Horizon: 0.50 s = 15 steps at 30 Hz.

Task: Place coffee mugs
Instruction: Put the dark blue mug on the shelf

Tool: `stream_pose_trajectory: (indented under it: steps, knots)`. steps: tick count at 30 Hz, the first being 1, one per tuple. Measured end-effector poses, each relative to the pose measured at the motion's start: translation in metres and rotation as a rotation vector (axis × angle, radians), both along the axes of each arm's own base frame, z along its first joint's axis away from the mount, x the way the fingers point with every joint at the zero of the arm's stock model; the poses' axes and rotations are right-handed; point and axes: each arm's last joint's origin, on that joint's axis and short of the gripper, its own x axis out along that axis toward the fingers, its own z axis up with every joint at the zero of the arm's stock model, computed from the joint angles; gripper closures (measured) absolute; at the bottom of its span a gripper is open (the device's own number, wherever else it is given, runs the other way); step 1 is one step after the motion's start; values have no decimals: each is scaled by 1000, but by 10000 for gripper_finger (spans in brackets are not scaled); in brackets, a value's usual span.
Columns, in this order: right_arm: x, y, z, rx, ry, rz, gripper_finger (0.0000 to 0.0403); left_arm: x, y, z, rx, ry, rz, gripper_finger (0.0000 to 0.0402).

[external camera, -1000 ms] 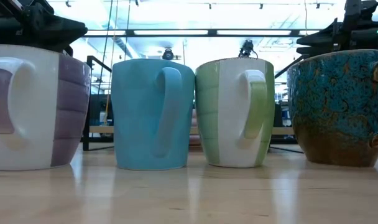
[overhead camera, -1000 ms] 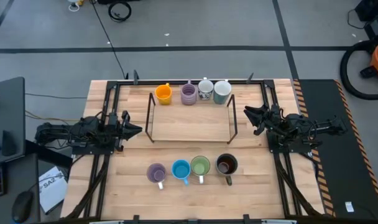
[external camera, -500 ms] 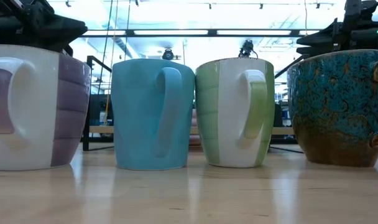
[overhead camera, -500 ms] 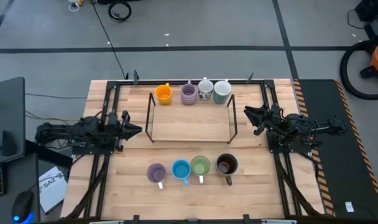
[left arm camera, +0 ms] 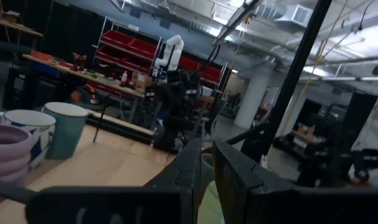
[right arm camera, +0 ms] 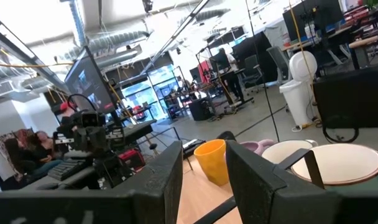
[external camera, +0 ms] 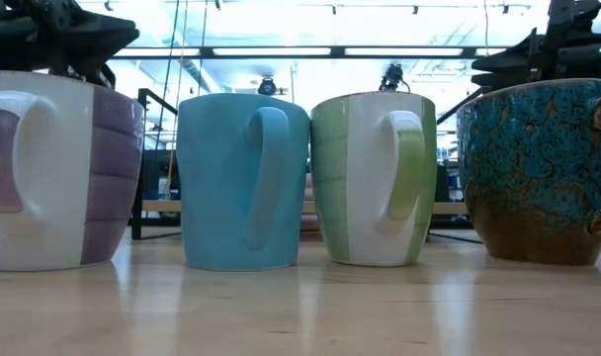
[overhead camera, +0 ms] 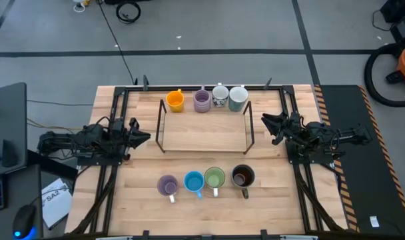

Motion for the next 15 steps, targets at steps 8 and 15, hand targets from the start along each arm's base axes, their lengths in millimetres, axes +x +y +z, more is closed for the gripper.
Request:
stream_pose_trajectory:
  steps: [8, 15]
  knots:
    - [-1, 0, 3, 101, -86, 35, 273, -1, 2, 3, -18, -31, 62, 356]
    - [-9, -2, 27, 7, -66, -61, 279, -2, 2, 7, -26, -73, 71, 356]
